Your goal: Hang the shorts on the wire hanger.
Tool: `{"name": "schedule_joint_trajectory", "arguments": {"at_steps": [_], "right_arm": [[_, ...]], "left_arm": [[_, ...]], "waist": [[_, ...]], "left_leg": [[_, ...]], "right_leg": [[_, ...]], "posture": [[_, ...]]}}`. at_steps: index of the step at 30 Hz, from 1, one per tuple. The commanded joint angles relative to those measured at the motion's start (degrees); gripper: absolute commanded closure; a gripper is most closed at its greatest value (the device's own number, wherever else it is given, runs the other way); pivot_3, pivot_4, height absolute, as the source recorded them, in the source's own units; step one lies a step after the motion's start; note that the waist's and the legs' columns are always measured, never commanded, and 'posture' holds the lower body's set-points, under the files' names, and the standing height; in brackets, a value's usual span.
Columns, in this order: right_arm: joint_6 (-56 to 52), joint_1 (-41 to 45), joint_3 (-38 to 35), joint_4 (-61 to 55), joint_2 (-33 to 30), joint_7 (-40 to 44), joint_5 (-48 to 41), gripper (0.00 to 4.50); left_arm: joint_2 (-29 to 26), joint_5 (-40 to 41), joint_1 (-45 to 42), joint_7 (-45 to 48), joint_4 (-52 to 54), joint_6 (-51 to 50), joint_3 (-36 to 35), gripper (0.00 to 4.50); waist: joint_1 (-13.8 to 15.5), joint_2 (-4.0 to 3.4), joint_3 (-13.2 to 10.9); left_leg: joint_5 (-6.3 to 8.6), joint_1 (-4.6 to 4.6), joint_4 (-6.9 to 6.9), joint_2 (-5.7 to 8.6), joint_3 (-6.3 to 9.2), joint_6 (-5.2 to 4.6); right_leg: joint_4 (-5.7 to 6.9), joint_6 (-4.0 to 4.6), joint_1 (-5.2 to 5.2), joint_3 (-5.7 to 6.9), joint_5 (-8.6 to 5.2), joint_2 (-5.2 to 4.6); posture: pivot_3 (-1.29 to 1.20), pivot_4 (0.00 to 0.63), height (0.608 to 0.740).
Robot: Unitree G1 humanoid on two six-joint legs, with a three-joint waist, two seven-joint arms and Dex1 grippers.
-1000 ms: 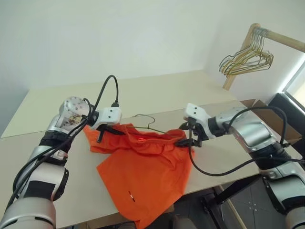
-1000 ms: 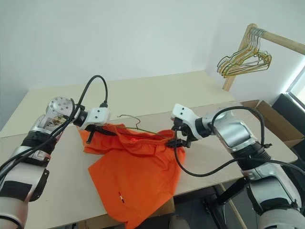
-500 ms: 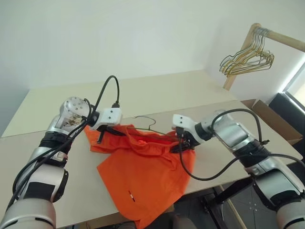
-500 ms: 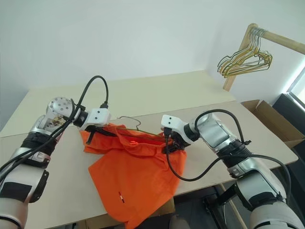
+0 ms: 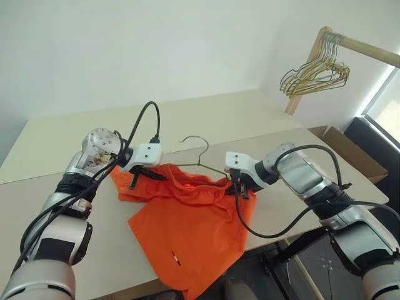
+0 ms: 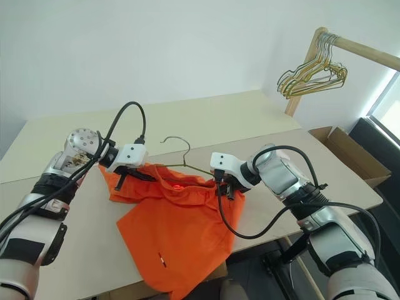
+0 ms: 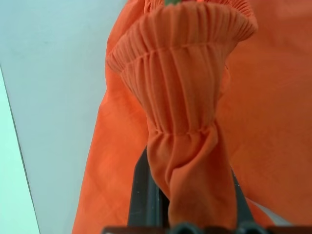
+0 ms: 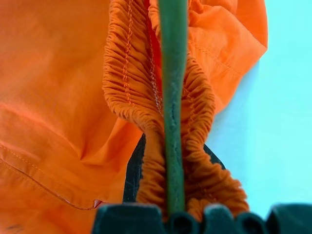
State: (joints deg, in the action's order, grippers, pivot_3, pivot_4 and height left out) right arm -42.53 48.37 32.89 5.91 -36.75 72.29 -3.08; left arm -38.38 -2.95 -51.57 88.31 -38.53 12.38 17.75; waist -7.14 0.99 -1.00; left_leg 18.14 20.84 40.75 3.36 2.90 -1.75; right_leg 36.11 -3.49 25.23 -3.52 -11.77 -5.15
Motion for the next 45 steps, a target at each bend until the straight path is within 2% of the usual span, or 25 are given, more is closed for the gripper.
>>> {"name": "schedule_joint_trajectory", "arguments": {"at_steps": [1,7,15,24,30,34,38,42,45], "right_arm": [[-2.3,-1.0,-2.5,-4.4,0.8,1.5,-3.2,4.5],[-7.1,-5.9,-6.9,-10.8,-1.5,-0.2,-5.8,4.5],[-16.7,-15.4,-17.3,-24.7,-7.9,-3.6,-13.4,4.5],[-22.6,-23.2,-26.4,-35.5,-15.3,-6.6,-21.8,4.5],[-30.4,-32.6,-39.5,-36.6,-16.3,-12.3,-26.9,4.5],[-38.7,-36.9,-49.7,-37.0,-13.0,-17.9,-29.2,4.5],[-48.5,-36.0,-58.6,-36.7,-8.6,-24.0,-30.0,4.5],[-50.0,-34.3,-66.3,-32.6,-5.3,-34.6,-31.0,4.5],[-50.0,-31.5,-70.7,-29.4,-3.3,-43.8,-31.8,4.5]], "left_arm": [[1.3,1.9,-1.3,-1.3,0.1,3.1,-2.1,4.22],[2.2,7.1,-2.4,2.2,-0.4,0.9,-5.6,2.22],[-0.4,4.6,-4.1,0.3,-8.2,2.9,-6.8,0.02],[-0.1,1.3,-5.9,-5.2,-15.5,5.6,-7.0,0.02],[-0.7,10.5,-10.6,-4.7,-13.8,-0.6,-16.1,0.02],[-0.2,17.1,-9.9,-6.5,-6.4,-6.7,-21.9,0.02],[2.3,23.3,-6.1,-11.3,5.8,-15.7,-25.5,0.02],[6.0,30.4,-0.2,-16.6,21.8,-26.1,-26.7,0.02],[8.0,33.9,1.7,-20.2,29.0,-31.2,-26.8,0.02]], "waist": [[-0.1,0.0,0.0],[-0.1,0.0,0.0],[0.0,0.0,0.0],[0.0,0.0,0.0],[0.3,0.01,0.0],[0.3,0.0,0.0],[0.2,-0.1,0.1],[0.1,-0.4,0.3],[-0.1,-0.42,0.3]], "left_leg": [[0.0,0.0,0.0,0.0,0.01,0.0],[-0.01,0.07,0.01,0.0,0.06,0.02],[0.05,0.15,0.04,0.02,0.19,-0.09],[0.19,0.14,0.06,0.02,0.18,-0.33],[0.22,0.29,0.08,0.02,0.22,-0.38],[0.23,0.24,0.08,-0.01,0.21,-0.4],[0.23,0.16,0.08,-0.02,0.2,-0.4],[0.24,0.12,0.07,-0.04,0.2,-0.42],[0.22,0.12,0.07,-0.02,0.19,-0.38]], "right_leg": [[0.0,0.0,0.0,0.0,0.0,0.0],[-0.01,0.0,0.04,0.04,0.0,-0.03],[-0.03,0.0,0.04,0.14,0.0,-0.05],[-0.14,0.0,0.01,0.15,0.0,-0.08],[-0.12,-0.01,0.03,0.23,0.0,-0.15],[-0.08,-0.01,0.0,0.2,0.0,-0.17],[-0.07,-0.01,-0.03,0.11,0.0,-0.17],[-0.01,-0.01,-0.09,0.06,0.01,-0.23],[-0.04,-0.03,-0.08,-0.01,0.02,-0.23]], "posture": [[-0.11,0.0,0.74],[-0.11,0.0,0.74],[-0.13,0.0,0.74],[-0.16,0.0,0.74],[-0.15,0.0,0.74],[-0.16,0.0,0.74],[-0.17,0.0,0.74],[-0.19,0.0,0.74],[-0.21,0.0,0.74]]}}
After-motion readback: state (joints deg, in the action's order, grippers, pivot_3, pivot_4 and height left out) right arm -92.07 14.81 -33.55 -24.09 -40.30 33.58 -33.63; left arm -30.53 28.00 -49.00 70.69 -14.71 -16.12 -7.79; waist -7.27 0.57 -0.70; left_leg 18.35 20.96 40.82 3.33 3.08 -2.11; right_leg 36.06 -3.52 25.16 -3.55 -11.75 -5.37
